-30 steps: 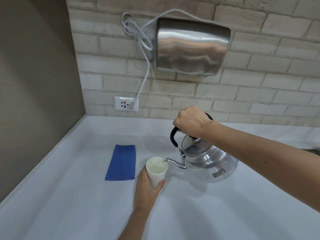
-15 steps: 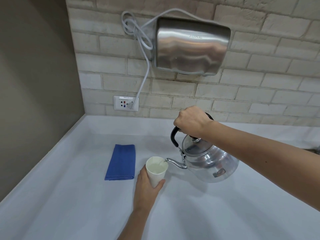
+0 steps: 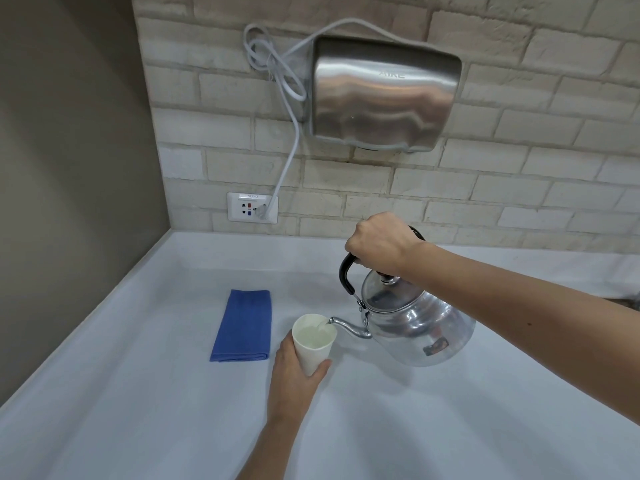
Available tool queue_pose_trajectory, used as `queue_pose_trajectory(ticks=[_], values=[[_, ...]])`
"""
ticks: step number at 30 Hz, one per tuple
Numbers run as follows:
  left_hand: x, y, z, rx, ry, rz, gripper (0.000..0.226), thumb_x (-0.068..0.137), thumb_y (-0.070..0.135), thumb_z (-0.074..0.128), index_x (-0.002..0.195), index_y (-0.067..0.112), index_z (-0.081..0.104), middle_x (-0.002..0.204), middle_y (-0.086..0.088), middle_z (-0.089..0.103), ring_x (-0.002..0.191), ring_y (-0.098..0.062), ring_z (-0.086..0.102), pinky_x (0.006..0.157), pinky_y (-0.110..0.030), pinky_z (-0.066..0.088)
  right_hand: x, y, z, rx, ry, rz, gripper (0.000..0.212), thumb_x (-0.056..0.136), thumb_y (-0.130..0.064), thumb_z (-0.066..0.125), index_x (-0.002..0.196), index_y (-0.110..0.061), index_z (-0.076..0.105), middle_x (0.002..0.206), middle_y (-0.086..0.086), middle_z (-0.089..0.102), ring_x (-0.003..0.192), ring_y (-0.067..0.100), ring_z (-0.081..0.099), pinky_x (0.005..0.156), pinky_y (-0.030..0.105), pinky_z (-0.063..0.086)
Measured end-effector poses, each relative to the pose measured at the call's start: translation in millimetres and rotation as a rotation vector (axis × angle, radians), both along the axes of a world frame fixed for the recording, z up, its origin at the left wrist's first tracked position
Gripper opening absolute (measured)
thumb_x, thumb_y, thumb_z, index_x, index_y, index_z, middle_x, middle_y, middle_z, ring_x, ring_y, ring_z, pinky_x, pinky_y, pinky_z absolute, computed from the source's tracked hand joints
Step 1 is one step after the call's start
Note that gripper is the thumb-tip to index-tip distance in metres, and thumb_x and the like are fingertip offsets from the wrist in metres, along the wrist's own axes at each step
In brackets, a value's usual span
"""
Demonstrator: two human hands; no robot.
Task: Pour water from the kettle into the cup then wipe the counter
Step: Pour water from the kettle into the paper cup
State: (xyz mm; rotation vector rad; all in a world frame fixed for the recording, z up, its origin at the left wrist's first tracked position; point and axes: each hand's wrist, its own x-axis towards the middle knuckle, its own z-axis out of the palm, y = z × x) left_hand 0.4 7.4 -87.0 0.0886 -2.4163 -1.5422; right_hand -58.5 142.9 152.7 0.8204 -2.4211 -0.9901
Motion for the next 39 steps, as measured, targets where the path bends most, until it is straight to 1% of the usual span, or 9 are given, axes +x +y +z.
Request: queue_pose_trajectory(ticks=[2, 3, 6, 11, 13, 17, 22, 26, 39], values=[[-0.2, 0.0, 0.0, -0.005, -0.002, 0.005, 0.079, 0.069, 0.037, 0.077, 0.133, 0.019, 0.035, 0.129, -0.001, 0.052, 0.117, -0.019, 0.048, 0.095, -0.03, 0.043, -0.6, 0.2, -0.7, -0.001, -0.006, 0.003, 0.046, 0.093, -0.013, 0.049, 0.052, -0.013, 0.026, 0.084, 0.009, 0.068, 0.064, 0.026, 0.041, 0.042, 0.022, 0.014], [-0.2, -0.1, 0.0, -0.007, -0.005, 0.006, 0.078, 0.069, 0.038, 0.077, 0.133, 0.019, 0.035, 0.129, -0.001, 0.052, 0.117, -0.019, 0.048, 0.094, -0.031, 0.043, -0.9, 0.4, -0.9, 0.001, -0.005, 0.008, 0.046, 0.092, -0.013, 0.049, 0.052, -0.013, 0.026, 0.084, 0.009, 0.068, 0.063, 0.026, 0.041, 0.042, 0.022, 0.014], [-0.4, 0.7, -0.3, 0.002, -0.01, 0.002, 0.079, 0.068, 0.037, 0.077, 0.133, 0.019, 0.035, 0.129, -0.001, 0.052, 0.117, -0.019, 0.048, 0.095, -0.032, 0.044, 0.3, 0.6, 0.8, 0.014, 0.0, 0.005, 0.034, 0.093, -0.014, 0.049, 0.06, -0.012, 0.039, 0.084, 0.01, 0.068, 0.063, 0.026, 0.041, 0.042, 0.023, 0.014], [-0.4, 0.3, -0.1, 0.002, -0.005, 0.006, 0.078, 0.068, 0.037, 0.077, 0.132, 0.019, 0.036, 0.128, -0.001, 0.053, 0.117, -0.02, 0.049, 0.095, -0.033, 0.045, 0.2, -1.8, 0.6, 0.019, -0.011, 0.004, 0.049, 0.093, -0.012, 0.047, 0.051, -0.014, 0.022, 0.085, 0.01, 0.068, 0.064, 0.026, 0.041, 0.042, 0.022, 0.014], [-0.5, -0.3, 0.0, 0.002, -0.002, 0.004, 0.078, 0.068, 0.037, 0.077, 0.133, 0.019, 0.036, 0.128, -0.001, 0.053, 0.117, -0.02, 0.049, 0.095, -0.033, 0.045, 0.7, -1.5, 0.9, 0.022, -0.006, 0.003, 0.047, 0.093, -0.013, 0.048, 0.052, -0.013, 0.026, 0.085, 0.009, 0.068, 0.064, 0.026, 0.041, 0.042, 0.023, 0.014], [-0.2, -0.6, -0.7, 0.005, 0.001, 0.002, 0.078, 0.068, 0.036, 0.077, 0.132, 0.02, 0.036, 0.127, 0.0, 0.053, 0.116, -0.019, 0.049, 0.095, -0.032, 0.044, 3.6, -1.4, 1.9, 0.008, -0.005, -0.002, 0.026, 0.094, -0.014, 0.048, 0.068, -0.013, 0.044, 0.084, 0.009, 0.067, 0.064, 0.026, 0.042, 0.042, 0.022, 0.014], [-0.1, -0.1, -1.2, 0.001, 0.001, 0.001, 0.077, 0.068, 0.038, 0.077, 0.131, 0.02, 0.037, 0.127, 0.0, 0.053, 0.115, -0.02, 0.049, 0.095, -0.034, 0.046, 2.4, -2.6, 1.9, 0.008, -0.003, -0.014, 0.038, 0.093, -0.012, 0.048, 0.057, -0.012, 0.036, 0.073, 0.007, 0.056, 0.064, 0.026, 0.042, 0.042, 0.022, 0.016], [-0.1, -0.6, -1.7, 0.007, 0.003, 0.005, 0.077, 0.068, 0.038, 0.077, 0.131, 0.02, 0.037, 0.126, 0.0, 0.054, 0.115, -0.019, 0.049, 0.094, -0.034, 0.046, 2.9, -2.8, 3.8, 0.017, -0.008, -0.026, 0.023, 0.093, -0.011, 0.048, 0.069, -0.014, 0.046, 0.083, 0.009, 0.067, 0.064, 0.026, 0.043, 0.042, 0.022, 0.015], [0.3, -0.3, -1.8, 0.008, 0.003, 0.005, 0.077, 0.068, 0.038, 0.077, 0.131, 0.02, 0.037, 0.125, 0.0, 0.054, 0.114, -0.019, 0.049, 0.094, -0.032, 0.045, 4.1, -6.4, 5.4, 0.021, -0.023, -0.04, 0.023, 0.093, -0.012, 0.048, 0.07, -0.014, 0.046, 0.079, 0.008, 0.064, 0.064, 0.026, 0.044, 0.041, 0.022, 0.016]])
